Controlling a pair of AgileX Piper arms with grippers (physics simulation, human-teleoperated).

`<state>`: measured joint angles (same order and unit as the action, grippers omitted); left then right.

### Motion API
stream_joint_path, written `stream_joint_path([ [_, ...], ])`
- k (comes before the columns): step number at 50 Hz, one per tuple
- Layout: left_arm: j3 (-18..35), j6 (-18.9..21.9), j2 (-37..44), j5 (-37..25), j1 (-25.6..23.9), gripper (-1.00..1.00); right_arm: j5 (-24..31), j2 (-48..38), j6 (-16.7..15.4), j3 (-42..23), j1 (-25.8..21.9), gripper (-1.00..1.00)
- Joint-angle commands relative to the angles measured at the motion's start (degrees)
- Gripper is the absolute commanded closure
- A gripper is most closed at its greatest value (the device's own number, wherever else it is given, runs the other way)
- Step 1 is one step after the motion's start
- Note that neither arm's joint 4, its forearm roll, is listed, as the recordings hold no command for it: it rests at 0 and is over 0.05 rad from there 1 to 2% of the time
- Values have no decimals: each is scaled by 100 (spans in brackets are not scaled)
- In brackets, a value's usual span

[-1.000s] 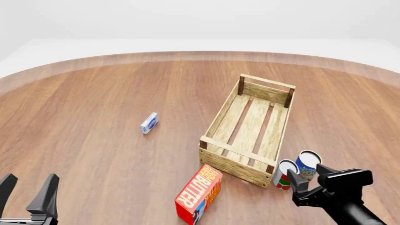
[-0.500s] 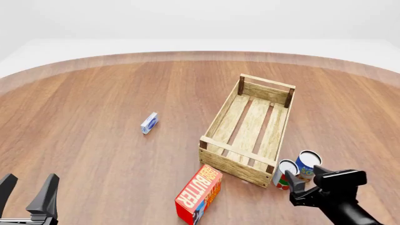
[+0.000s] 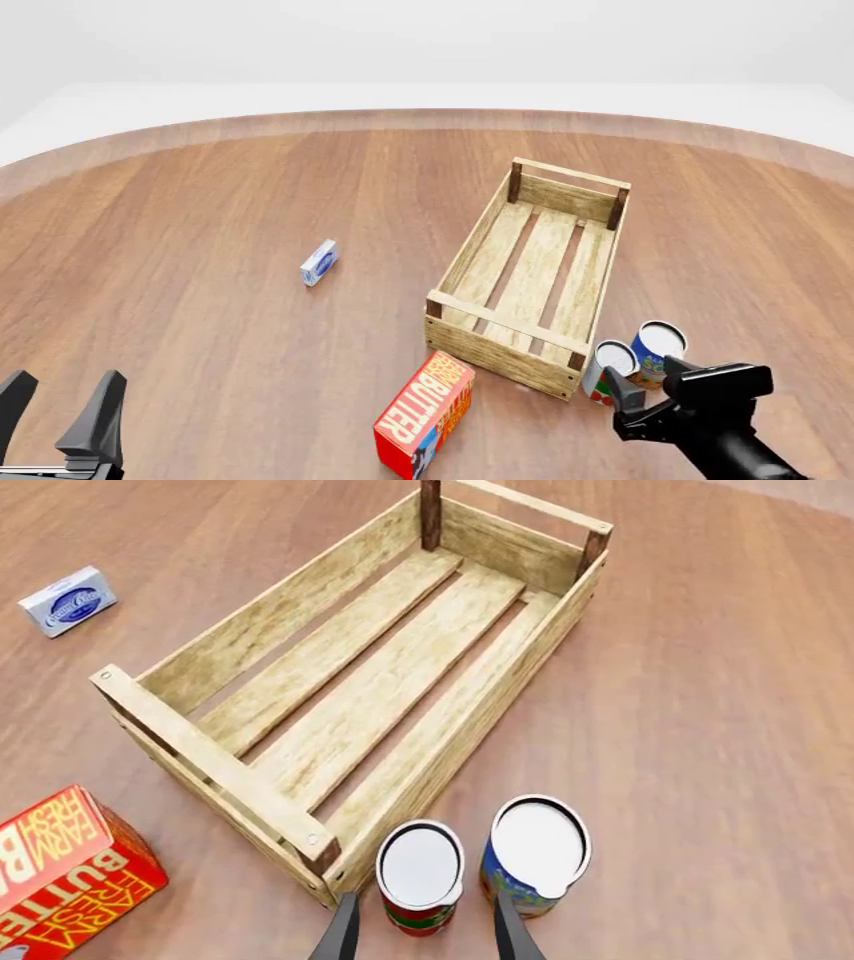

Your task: Pick up the tomato sauce, and put it in the wooden tray.

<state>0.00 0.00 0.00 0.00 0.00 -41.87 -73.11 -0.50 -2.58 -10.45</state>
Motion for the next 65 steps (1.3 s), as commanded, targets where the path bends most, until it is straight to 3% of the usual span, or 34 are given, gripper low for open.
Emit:
stream_joint_path([
  [1,0,0,0,0,0,-100,-180,-230,10,-16,-17,-100],
  [10,0,0,0,0,0,-100,-553,-627,46,3,-37,-100],
  [65,0,0,0,0,0,-100,-1308,-1550,86,-27,19,-100],
])
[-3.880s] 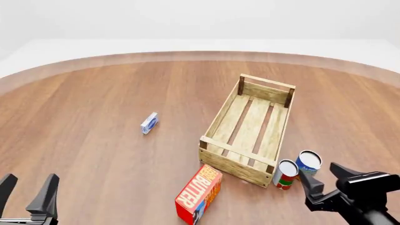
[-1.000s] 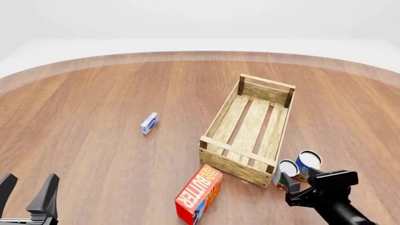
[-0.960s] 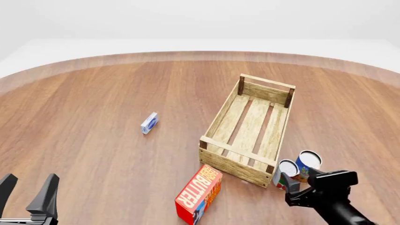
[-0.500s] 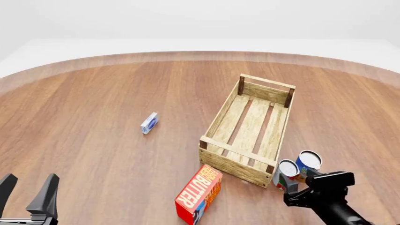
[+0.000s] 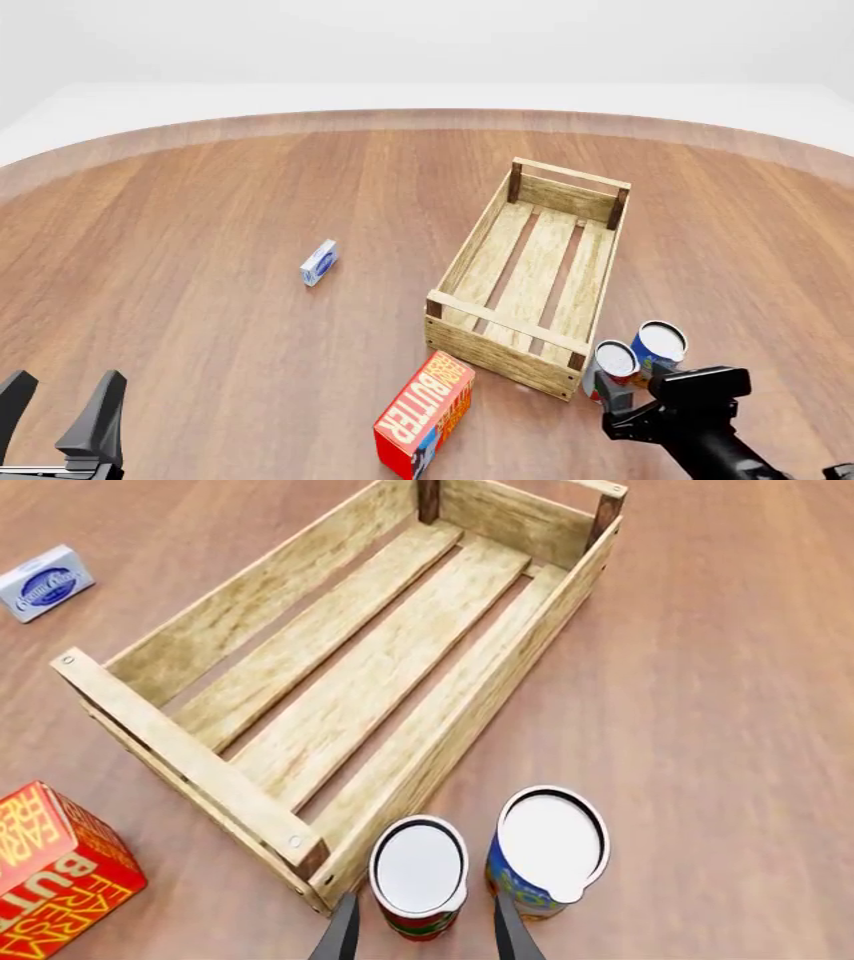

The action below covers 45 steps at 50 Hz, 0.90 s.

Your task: Pick up the tomato sauce, and put it in the wooden tray.

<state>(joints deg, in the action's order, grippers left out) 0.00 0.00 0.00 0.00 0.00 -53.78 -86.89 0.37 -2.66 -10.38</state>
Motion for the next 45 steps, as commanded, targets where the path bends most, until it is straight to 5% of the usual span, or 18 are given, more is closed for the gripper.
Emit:
stream_joint_path([
  [1,0,0,0,0,0,-100,-131,-189,2,-20,12,-100],
  [45,0,0,0,0,0,-100,-699,-972,62,-108,-32,-100],
])
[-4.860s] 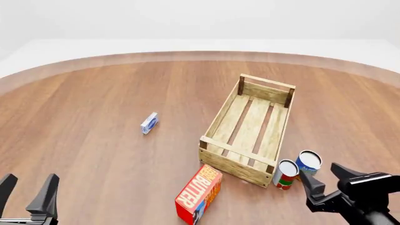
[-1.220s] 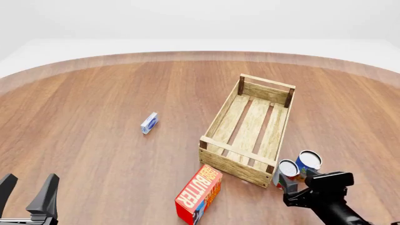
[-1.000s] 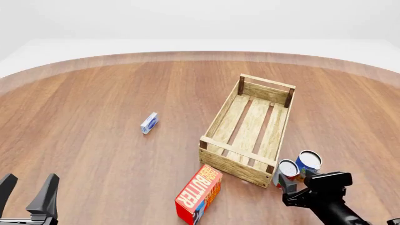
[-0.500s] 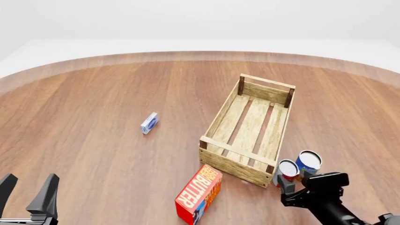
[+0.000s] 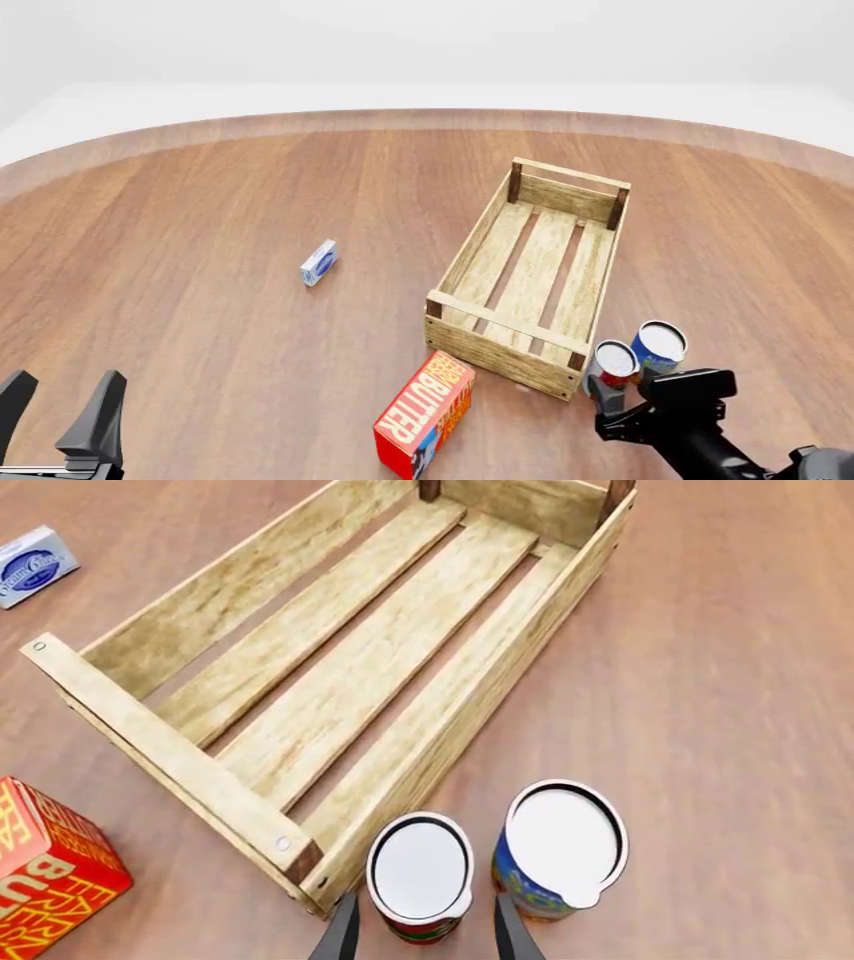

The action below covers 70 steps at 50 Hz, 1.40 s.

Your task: Pick up the tomato sauce, and put it in the wooden tray.

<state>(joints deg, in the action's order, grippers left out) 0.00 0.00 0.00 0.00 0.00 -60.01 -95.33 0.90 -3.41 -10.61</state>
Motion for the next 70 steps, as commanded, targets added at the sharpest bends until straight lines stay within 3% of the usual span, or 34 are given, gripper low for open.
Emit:
stream_joint_path([
  [1,0,0,0,0,0,-100,-78,-135,4,-34,-12,-100],
  [31,0,0,0,0,0,-100,293,132,-60,-161,-31,-100],
  [32,0,0,0,0,0,-100,293,112,-80,-167,-35,100],
  [52,0,0,0,0,0,-100,335,178,-59,-142,-68,100],
  [70,0,0,0,0,0,-100,834,850,-143,-123,-7,100],
])
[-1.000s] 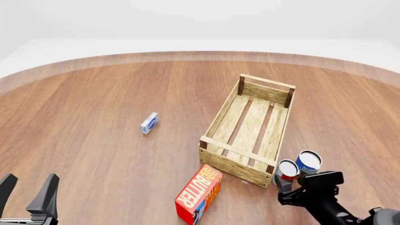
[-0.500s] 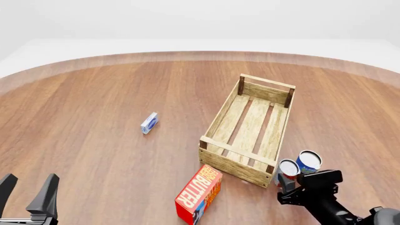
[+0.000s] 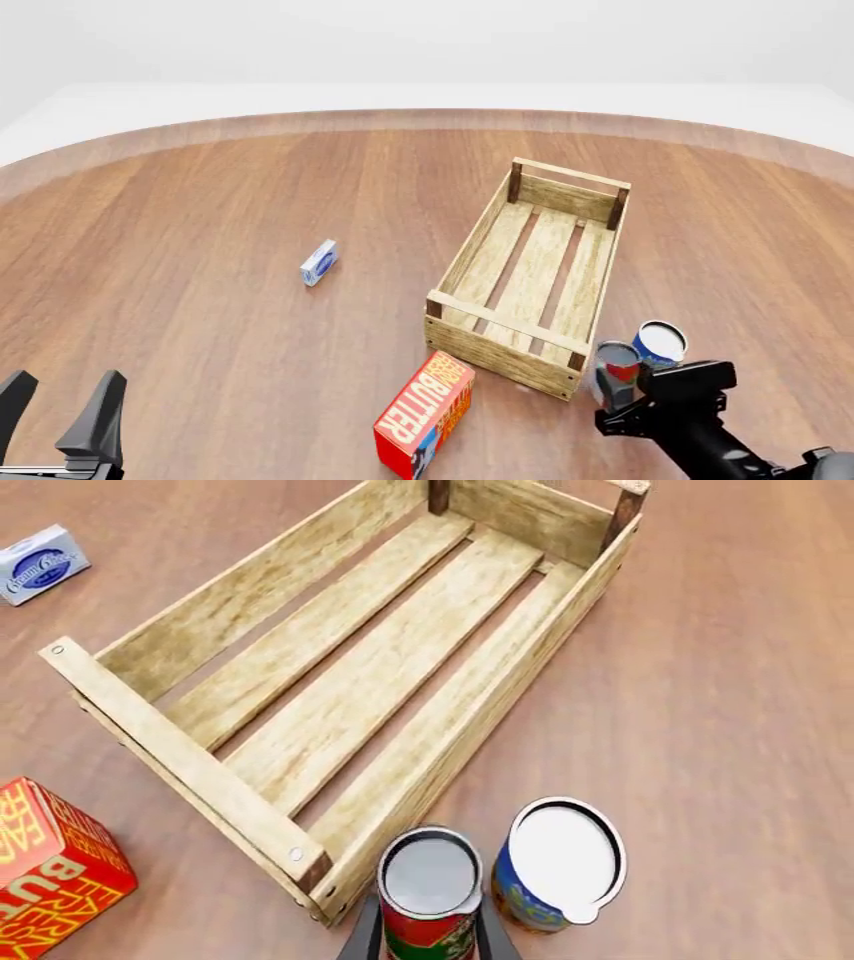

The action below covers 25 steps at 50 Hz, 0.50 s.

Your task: Pick up the tomato sauce, and put it in the wooden tray.

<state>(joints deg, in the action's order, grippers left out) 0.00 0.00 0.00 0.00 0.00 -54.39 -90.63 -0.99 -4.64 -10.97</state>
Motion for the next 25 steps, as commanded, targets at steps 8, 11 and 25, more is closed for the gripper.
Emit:
stream_joint_path([
  [8,0,0,0,0,0,-100,634,779,7,-48,35,100],
  [11,0,0,0,0,0,-100,708,859,-16,-53,47,100],
  [25,0,0,0,0,0,-100,1513,1729,-99,-128,77,100],
])
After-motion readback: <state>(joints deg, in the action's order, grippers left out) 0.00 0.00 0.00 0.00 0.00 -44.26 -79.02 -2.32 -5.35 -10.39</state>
